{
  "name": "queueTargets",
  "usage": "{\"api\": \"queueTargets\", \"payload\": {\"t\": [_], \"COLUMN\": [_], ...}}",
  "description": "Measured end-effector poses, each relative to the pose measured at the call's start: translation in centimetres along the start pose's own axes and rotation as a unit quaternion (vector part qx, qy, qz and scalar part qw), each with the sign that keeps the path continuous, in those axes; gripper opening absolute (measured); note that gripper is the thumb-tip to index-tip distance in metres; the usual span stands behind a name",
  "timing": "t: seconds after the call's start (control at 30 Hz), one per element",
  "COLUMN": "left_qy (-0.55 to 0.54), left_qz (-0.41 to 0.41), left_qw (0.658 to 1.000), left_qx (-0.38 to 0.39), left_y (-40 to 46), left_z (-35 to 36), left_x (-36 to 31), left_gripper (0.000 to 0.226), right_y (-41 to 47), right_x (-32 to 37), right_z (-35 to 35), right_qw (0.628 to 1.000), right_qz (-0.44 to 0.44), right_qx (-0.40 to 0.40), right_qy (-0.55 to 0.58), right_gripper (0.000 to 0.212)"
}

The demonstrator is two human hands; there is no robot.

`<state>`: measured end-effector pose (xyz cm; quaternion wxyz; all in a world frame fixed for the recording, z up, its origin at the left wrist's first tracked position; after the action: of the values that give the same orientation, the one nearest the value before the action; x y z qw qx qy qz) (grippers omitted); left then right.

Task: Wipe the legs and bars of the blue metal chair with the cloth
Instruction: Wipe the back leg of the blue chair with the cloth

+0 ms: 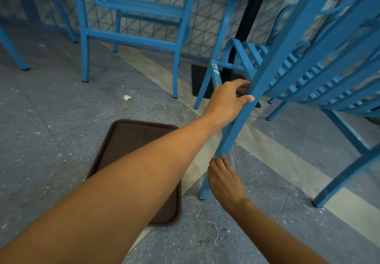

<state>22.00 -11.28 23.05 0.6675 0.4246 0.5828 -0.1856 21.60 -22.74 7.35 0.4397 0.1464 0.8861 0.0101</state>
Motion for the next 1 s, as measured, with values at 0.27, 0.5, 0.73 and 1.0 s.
{"api": "queueTargets", "payload": {"t": [0.27,0.5,0.73,1.0], "left_qy": [0.029,0.032,0.024,0.020], "left_qz": [-0.022,-0.027,-0.034,-0.034], "left_qw": [0.999,0.999,0.999,0.999], "left_qx": [0.027,0.019,0.009,0.010], "left_y": [-0.5,-0.3,-0.1,-0.2], "left_z": [-0.1,0.2,0.2,0.2], "left_x": [1.4,2.1,2.3,2.0], "left_gripper": [0.043,0.035,0.032,0.029], "right_y": [-3.6,-1.0,0.5,-0.4], "right_x": [-2.5,-4.0,-1.2,0.5], "right_z": [0.3,0.1,1.1,2.3], "right_qw": [0.692,0.527,0.613,0.618], "right_qz": [0.416,0.570,0.531,0.510], "right_qx": [-0.031,-0.090,-0.046,-0.026], "right_qy": [0.589,0.624,0.583,0.598], "right_gripper": [0.026,0.035,0.032,0.023]}}
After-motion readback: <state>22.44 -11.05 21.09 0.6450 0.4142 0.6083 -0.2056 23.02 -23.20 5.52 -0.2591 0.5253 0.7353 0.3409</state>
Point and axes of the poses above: each hand's wrist, its own y-axis towards the middle knuckle, its own z-axis out of the palm, x = y × z, the point moved 2 cm from there along y, towards the middle knuckle, and after that the axes turned 15 degrees about -y, right-handed, at the moved point
